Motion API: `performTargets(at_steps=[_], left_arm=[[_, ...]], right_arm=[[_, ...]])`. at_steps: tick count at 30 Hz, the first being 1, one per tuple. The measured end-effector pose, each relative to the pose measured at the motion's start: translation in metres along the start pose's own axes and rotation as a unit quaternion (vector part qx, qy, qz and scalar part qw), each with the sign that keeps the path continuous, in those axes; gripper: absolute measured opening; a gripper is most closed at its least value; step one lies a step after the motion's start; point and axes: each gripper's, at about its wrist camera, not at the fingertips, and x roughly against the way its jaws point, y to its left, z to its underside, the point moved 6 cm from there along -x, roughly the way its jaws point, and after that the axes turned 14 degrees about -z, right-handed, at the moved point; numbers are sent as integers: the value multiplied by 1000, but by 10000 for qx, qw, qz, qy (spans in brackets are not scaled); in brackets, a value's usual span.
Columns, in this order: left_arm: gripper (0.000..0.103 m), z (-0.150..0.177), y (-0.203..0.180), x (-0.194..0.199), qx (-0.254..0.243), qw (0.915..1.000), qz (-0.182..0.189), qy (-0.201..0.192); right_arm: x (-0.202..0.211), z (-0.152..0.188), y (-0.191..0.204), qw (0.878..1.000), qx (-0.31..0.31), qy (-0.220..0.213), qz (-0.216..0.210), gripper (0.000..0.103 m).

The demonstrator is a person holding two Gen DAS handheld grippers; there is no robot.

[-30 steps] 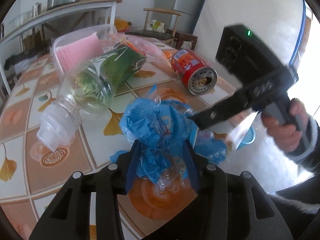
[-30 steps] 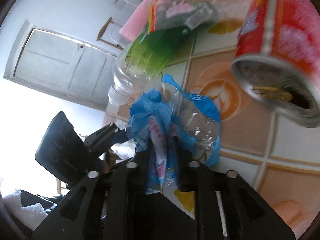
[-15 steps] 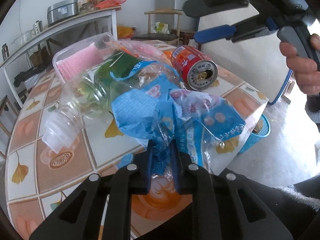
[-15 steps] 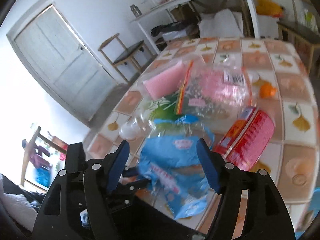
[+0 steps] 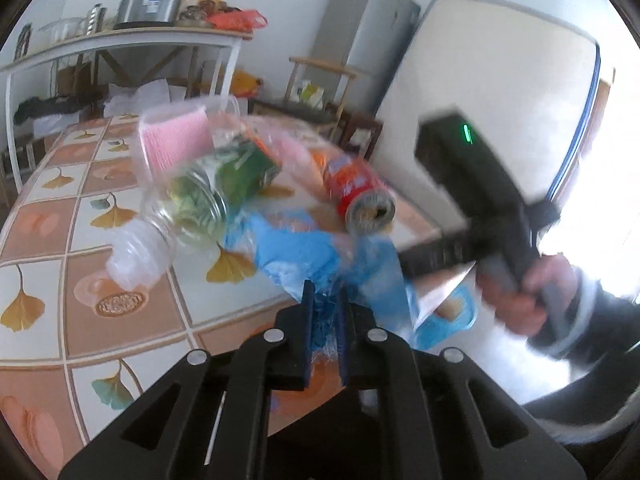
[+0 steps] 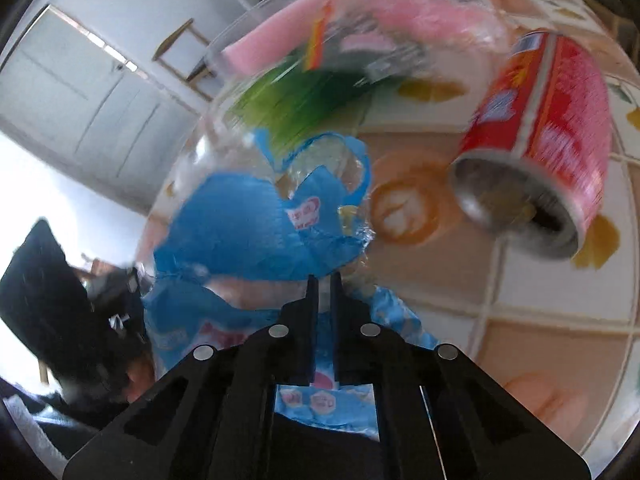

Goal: Collect trash

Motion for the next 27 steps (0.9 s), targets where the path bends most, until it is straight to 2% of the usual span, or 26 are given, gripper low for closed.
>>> performTargets(at_steps=[3, 5, 9, 15, 20, 27], left_arm=[[9, -7, 10, -8, 342, 9994, 3, 51], [9, -7, 13, -21, 345, 9991, -139, 215], [9, 7, 12, -56, 229, 9958, -420, 786], [9, 10, 3, -58, 147, 9966, -261, 763], [9, 14, -1, -55, 19, 9970, -173, 757], [9, 20, -10, -54, -153, 9970, -23, 757]], right_arm=[[-8, 10, 9, 9995, 11, 178, -255, 2], [-9, 13, 12, 9993, 50, 195, -310, 2], [-7, 16, 11, 9990, 22, 128, -424, 2], [13, 15, 21, 9970, 265, -193, -704, 2], [19, 0, 24, 9938, 297, -531, -927, 5], [0, -23, 22, 9942, 371, -445, -910, 6]])
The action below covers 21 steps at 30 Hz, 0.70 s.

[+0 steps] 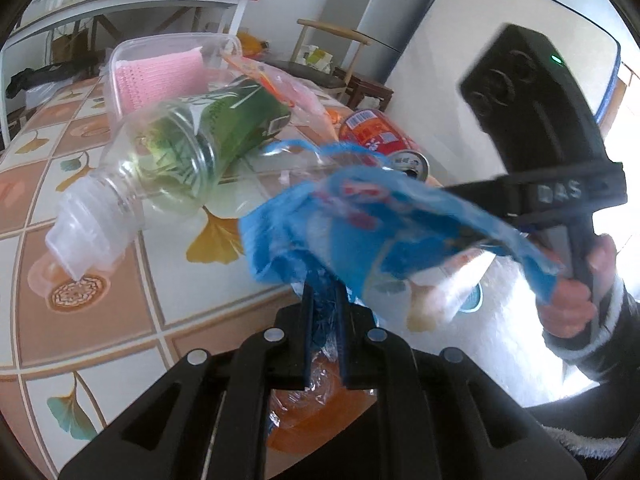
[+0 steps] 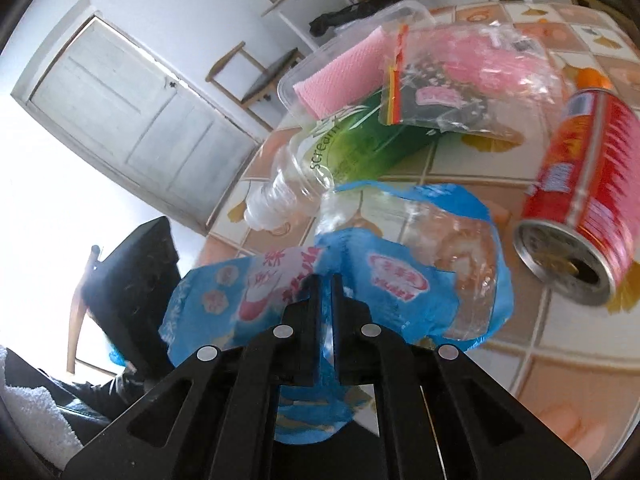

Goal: Collect trash

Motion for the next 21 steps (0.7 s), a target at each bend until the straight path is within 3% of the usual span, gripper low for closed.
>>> performTargets(at_steps=[4, 9, 14, 18, 21], left_arm=[[9, 1, -3, -1, -77, 10000, 60, -7], [9, 0, 1, -1, -41, 10000, 55, -1], [15, 8, 7, 16, 76, 9999, 77, -25], [15, 5, 13, 44, 310, 9986, 324, -288], [16, -11, 19, 66, 677, 9932, 633, -706]], right_arm=[[-10, 3, 2, 9998, 6, 208, -29, 6], [-23, 0, -5, 9976, 57, 638, 250, 6], [-35, -1, -7, 9955, 76, 854, 395, 5], [-35, 1, -10, 9955, 86, 822, 464, 5], [-53, 1, -7, 9955, 103, 795, 503, 5]])
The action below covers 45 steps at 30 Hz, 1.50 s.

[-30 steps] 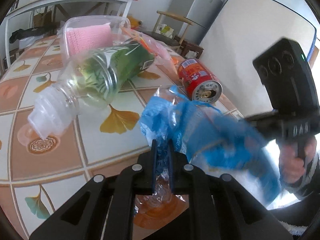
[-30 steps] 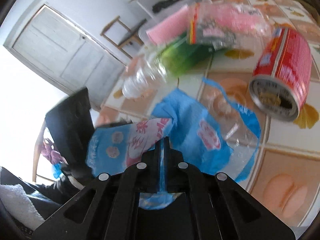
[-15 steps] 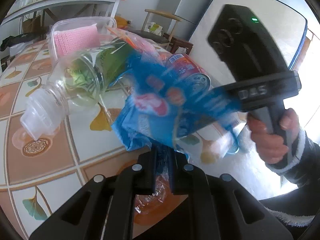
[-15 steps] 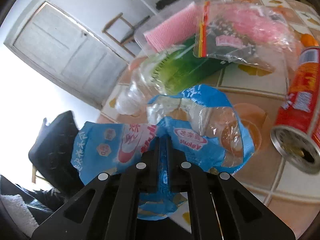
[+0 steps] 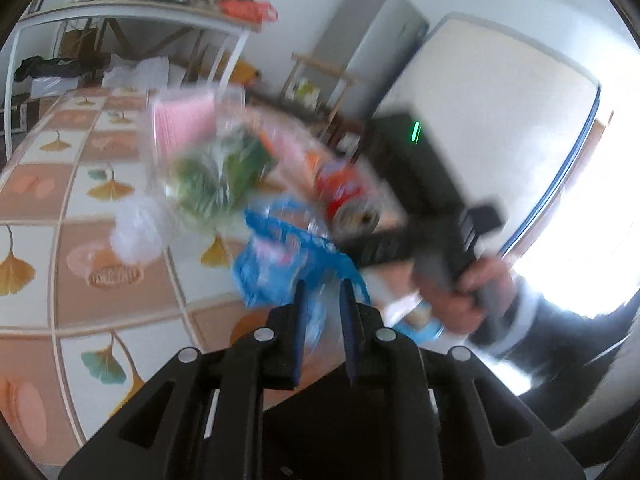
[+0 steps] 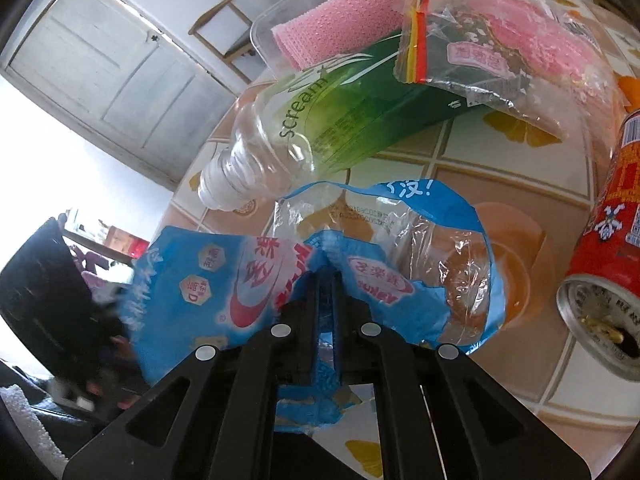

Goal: Collect trash

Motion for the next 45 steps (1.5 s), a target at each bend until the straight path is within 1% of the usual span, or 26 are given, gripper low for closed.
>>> performTargets(at_steps=[2, 5, 8, 11, 12, 14, 15, 17, 18, 20, 21, 22, 24, 25, 27, 29, 30, 31, 34, 36, 37, 38, 39, 45], left_arm=[[19, -11, 1, 3, 119, 9997, 77, -183], [20, -18, 3, -7, 77, 9997, -50, -221], [20, -11, 6, -18, 12, 9999, -152, -41], [20, -1, 16, -32, 74, 9994, -299, 179], [20, 2, 19, -34, 71, 9991, -372, 215], [20, 9, 24, -40, -63, 9969, -720, 316], [20, 10, 26, -41, -96, 9961, -813, 330], [20, 6, 26, -34, -107, 9955, -910, 235], [20, 1, 25, -26, -115, 9956, -927, 75], [20, -8, 20, -11, -118, 9957, -901, -205], [20, -16, 18, 0, -47, 9959, -804, -420], [21, -21, 17, 6, 31, 9962, -687, -539], [21, -33, 12, 17, 244, 9965, -256, -760], [21, -35, 10, 19, 275, 9965, -108, -781], [21, -36, 5, 17, 338, 9966, 293, -692], [22, -34, 4, 6, 393, 9973, 331, -517], [22, -31, 6, 0, 400, 9980, 274, -410], [22, -25, 10, -10, 405, 9988, 124, -262], [22, -10, 19, -29, 436, 9989, -82, 127], [25, -1, 22, -37, 437, 9985, -182, 281], [31, 3, 23, -40, 414, 9982, -229, 359], [36, 7, 23, -42, 369, 9982, -268, 395], [38, 8, 21, -42, 323, 9983, -281, 404], [39, 11, 12, -48, -224, 9976, -521, 400]], right_arm=[[-5, 4, 4, 10000, -9, -20, -23, 5], [-5, 11, 8, 9999, -75, -66, -95, 5], [-6, 16, 7, 9994, -205, -120, -238, 5], [-6, 19, 5, 9986, -324, -163, -377, 5], [-6, 19, 4, 9985, -341, -172, -401, 5], [-7, 19, 4, 9981, -376, -185, -443, 5], [-7, 19, 4, 9980, -388, -187, -454, 5], [-5, 18, 0, 9979, -405, -189, -470, 5], [-4, 18, -2, 9979, -407, -189, -474, 5], [-2, 18, -3, 9979, -406, -192, -472, 5], [-2, 18, -3, 9978, -409, -192, -476, 5], [-2, 18, -3, 9978, -410, -193, -479, 5], [5, 19, -5, 9976, -429, -206, -505, 5], [5, 19, -5, 9976, -424, -203, -501, 5], [7, 20, -5, 9976, -419, -212, -507, 5], [10, 20, -7, 9974, -435, -221, -525, 5], [11, 21, -7, 9974, -434, -226, -529, 5], [12, 22, -6, 9974, -435, -227, -531, 5], [13, 22, -7, 9971, -460, -228, -566, 4], [14, 21, -8, 9967, -485, -227, -603, 4], [15, 21, -9, 9965, -502, -227, -628, 4], [15, 21, -10, 9962, -522, -224, -655, 4], [16, 21, -11, 9960, -539, -221, -681, 4], [18, 20, -16, 9935, -703, -167, -876, 4]])
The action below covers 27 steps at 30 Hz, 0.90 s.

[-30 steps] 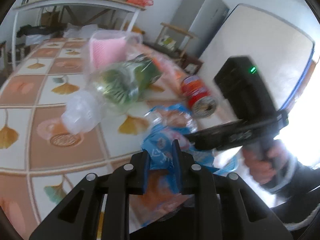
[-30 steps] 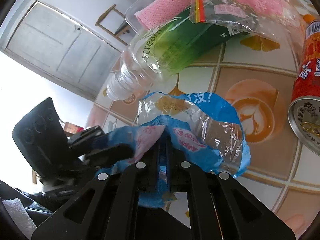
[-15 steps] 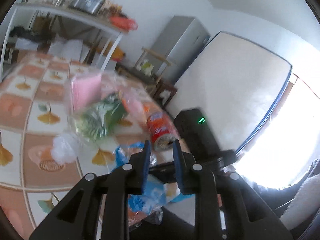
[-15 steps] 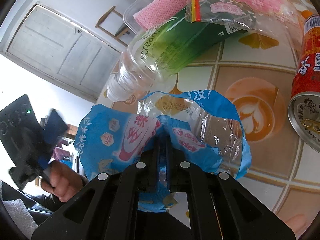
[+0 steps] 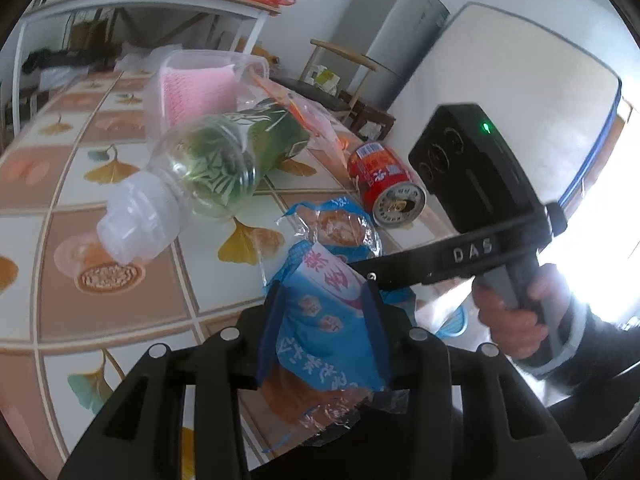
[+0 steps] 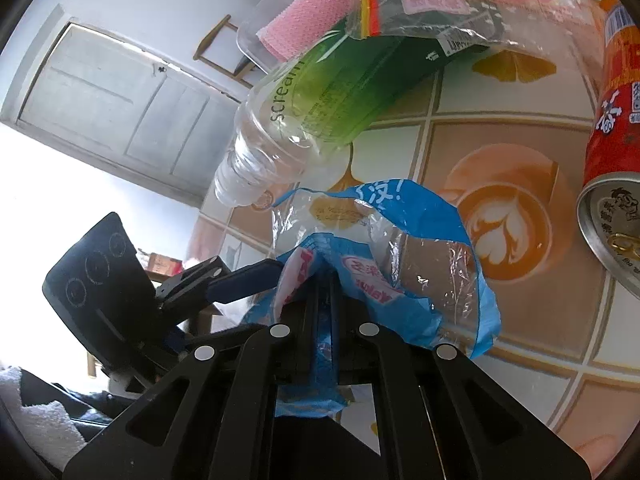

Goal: Collect trash

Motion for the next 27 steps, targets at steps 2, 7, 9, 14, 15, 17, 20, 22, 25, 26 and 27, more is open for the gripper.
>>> performTargets(at_steps=[2, 7, 9, 14, 15, 17, 20, 22, 25, 26, 27], left_arm=[[39, 1, -4, -2, -241, 9996, -137, 4], [39, 4, -19, -6, -891, 9939, -654, -13], [39, 5, -23, -9, -1047, 9910, -838, 1], [40, 8, -29, -14, -1195, 9868, -1090, 66], [40, 9, -30, -15, -1209, 9863, -1121, 67], [37, 11, -32, -13, -1231, 9858, -1141, 59], [31, 17, -36, -8, -1348, 9840, -1168, 37], [29, 19, -37, -6, -1407, 9827, -1203, 32], [25, 20, -36, -6, -1402, 9829, -1194, 44], [23, 20, -35, -7, -1392, 9830, -1199, 43], [23, 19, -34, -7, -1383, 9830, -1204, 42]], right_arm=[[1, -1, -2, 9999, -116, 23, -103, 4], [3, 1, -8, 9982, -443, 63, -404, 4], [3, 3, -7, 9979, -488, 79, -425, 4], [7, 8, -5, 9982, -493, 84, -342, 4], [7, 8, -3, 9984, -471, 86, -312, 4], [6, 8, 1, 9989, -411, 92, -218, 4], [4, 8, 10, 9996, -264, 115, -26, 6], [4, 9, 17, 9997, -99, 135, 178, 8], [6, 9, 27, 9987, 108, 144, 483, 15], [8, 8, 30, 9981, 164, 140, 580, 22], [12, 7, 33, 9973, 221, 110, 689, 25]])
